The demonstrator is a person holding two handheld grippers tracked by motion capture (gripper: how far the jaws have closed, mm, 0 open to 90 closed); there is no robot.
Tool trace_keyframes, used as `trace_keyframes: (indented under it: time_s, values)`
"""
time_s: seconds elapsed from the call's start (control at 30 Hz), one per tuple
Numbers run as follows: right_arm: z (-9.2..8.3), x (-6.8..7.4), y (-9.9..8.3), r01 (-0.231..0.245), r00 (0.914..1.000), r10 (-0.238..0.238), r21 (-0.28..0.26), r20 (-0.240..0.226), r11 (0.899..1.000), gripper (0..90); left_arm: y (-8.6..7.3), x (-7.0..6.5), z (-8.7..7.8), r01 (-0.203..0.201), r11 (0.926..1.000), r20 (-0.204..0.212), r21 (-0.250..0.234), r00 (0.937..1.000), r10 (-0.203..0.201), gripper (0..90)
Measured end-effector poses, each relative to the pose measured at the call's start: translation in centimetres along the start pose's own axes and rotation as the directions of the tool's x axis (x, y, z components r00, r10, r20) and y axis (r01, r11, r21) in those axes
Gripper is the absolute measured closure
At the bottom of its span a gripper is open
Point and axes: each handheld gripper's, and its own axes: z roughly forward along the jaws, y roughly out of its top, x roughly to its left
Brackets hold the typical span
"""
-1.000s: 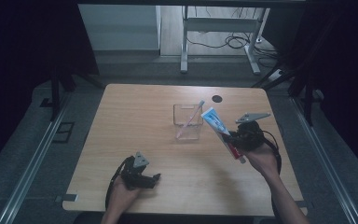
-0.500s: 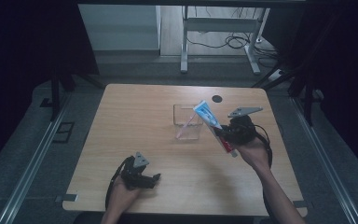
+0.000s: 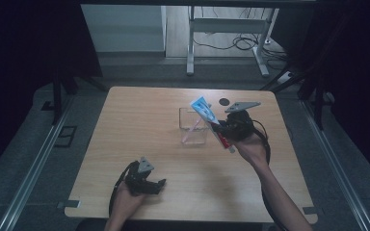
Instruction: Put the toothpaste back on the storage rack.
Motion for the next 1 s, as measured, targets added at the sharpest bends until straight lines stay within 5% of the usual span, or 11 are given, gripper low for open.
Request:
trace_keyframes:
  time_s: [1.0]
  values:
    - [5.1,0.0,3.7,-0.030,0.9995,0.029,-0.086,-0.014,0.996,73.3,0.0,0.0,0.0,-0.003,1.0000,0.001,0.002,1.0000,0.003,13.0]
